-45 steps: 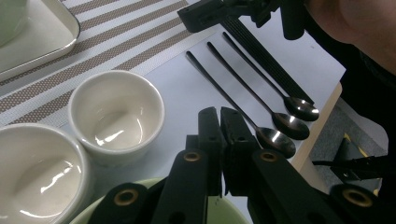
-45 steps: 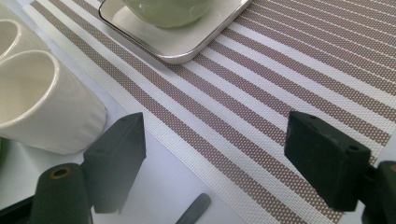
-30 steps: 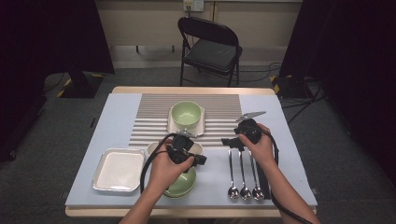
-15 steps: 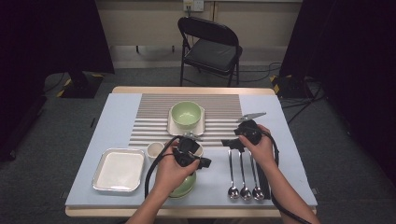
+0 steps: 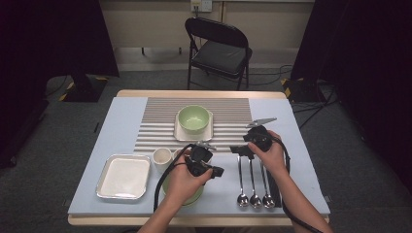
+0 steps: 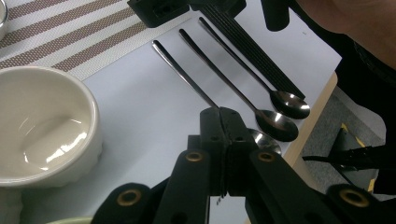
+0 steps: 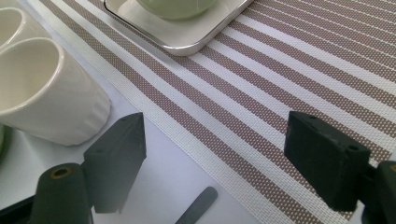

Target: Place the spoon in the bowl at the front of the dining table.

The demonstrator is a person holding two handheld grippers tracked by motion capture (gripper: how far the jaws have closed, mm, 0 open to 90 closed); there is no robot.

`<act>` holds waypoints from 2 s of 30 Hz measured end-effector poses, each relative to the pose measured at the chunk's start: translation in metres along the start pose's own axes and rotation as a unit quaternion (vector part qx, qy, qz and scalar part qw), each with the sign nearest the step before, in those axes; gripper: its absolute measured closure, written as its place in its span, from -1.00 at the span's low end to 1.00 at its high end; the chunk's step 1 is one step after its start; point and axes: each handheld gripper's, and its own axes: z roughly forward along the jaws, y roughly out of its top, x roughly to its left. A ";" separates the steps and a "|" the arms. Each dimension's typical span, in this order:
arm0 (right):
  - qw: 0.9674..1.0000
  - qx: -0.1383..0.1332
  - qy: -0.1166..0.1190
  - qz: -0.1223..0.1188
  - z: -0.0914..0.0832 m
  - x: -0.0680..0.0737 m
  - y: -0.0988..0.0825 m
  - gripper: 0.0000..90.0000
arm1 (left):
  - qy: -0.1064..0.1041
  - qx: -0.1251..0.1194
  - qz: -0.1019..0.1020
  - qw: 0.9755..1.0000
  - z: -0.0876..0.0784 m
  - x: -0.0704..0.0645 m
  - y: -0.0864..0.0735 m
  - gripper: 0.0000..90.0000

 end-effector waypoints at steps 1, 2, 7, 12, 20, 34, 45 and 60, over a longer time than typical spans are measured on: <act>1.000 -0.001 0.001 0.000 0.000 0.000 0.000 -0.55 | 0.000 0.001 0.000 1.000 0.000 0.000 0.000 0.98; 1.000 0.000 0.000 0.000 0.000 0.000 0.000 -0.55 | 0.001 0.002 0.002 1.000 0.001 -0.001 0.000 0.98; 1.000 0.001 0.003 0.003 0.000 0.000 -0.002 -0.55 | -0.001 0.004 0.005 1.000 0.005 -0.006 0.000 0.99; 1.000 0.001 0.005 0.002 0.000 0.000 -0.003 -0.55 | -0.007 0.008 0.008 1.000 0.010 -0.010 0.000 1.00; 1.000 0.002 0.008 -0.004 0.000 0.002 -0.005 -0.55 | -0.008 0.010 0.014 1.000 0.017 -0.016 -0.001 1.00; 1.000 0.004 0.014 -0.011 0.000 0.002 -0.010 -0.55 | -0.002 0.018 0.024 1.000 0.028 -0.022 -0.005 1.00; 1.000 0.003 0.015 -0.012 -0.001 0.000 -0.014 -0.55 | -0.011 0.021 0.019 1.000 0.035 -0.025 -0.009 1.00; 1.000 0.009 0.016 -0.018 -0.002 -0.001 -0.018 -0.56 | -0.007 0.023 0.021 0.999 0.047 -0.029 -0.013 1.00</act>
